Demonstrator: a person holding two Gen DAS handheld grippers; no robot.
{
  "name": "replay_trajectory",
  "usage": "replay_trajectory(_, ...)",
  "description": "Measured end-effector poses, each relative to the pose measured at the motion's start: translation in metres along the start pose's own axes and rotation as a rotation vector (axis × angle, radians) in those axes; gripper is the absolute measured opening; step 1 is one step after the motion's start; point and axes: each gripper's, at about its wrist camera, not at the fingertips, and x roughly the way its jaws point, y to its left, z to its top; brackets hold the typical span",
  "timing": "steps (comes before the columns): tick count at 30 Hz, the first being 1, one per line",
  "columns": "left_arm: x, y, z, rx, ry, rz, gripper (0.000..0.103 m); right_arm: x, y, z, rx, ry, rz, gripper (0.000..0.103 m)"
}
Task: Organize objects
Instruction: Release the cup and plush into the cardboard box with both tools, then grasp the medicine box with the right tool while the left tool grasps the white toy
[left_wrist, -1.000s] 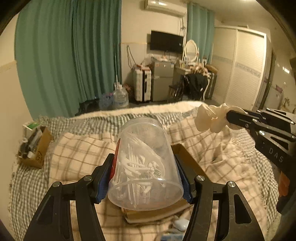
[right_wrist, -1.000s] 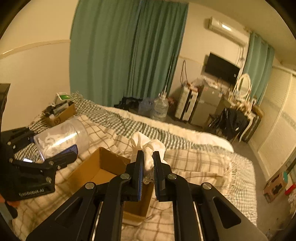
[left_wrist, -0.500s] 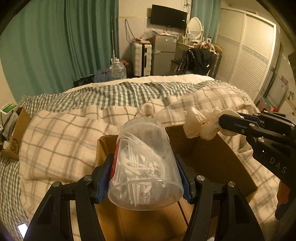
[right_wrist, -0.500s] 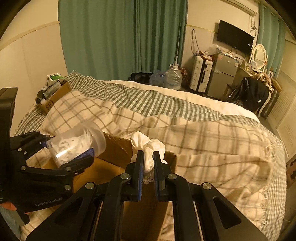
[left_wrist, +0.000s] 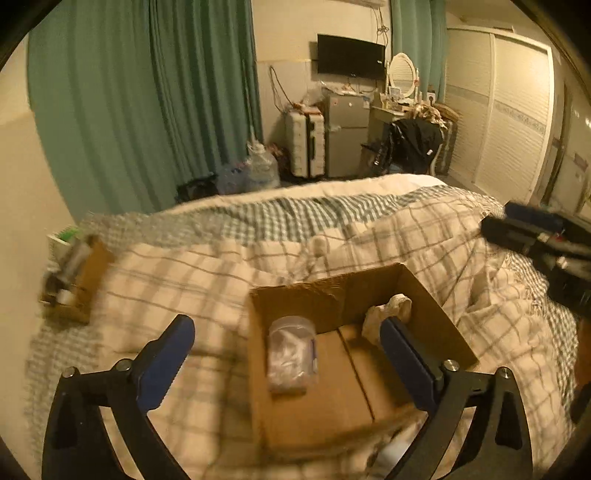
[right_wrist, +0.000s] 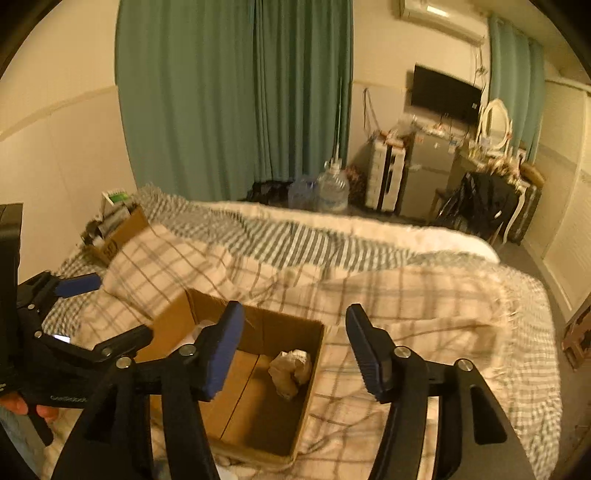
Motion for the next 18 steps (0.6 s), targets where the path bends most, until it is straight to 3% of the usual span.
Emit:
replay_trajectory(4,-0.054,0.007,-0.006,0.002,-0.041,0.048,0.103,-0.062,0.015,0.007,-0.044,-0.053,-0.005,0.064)
replay_trajectory(10,-0.125,0.021,-0.036,-0.024,-0.074,0.029,0.103,-0.150,0.048,-0.006,-0.151,-0.104,0.018,0.073)
replay_trajectory(14,-0.153,0.028,-0.071,-0.039,-0.079,0.094,0.103,-0.182,0.075,-0.040,-0.263,-0.085,0.036,0.080)
replay_trajectory(18,-0.163,0.040,-0.130,-0.123,-0.043,0.166,0.103,-0.188,0.103,-0.097,-0.364,-0.011,0.108,0.085)
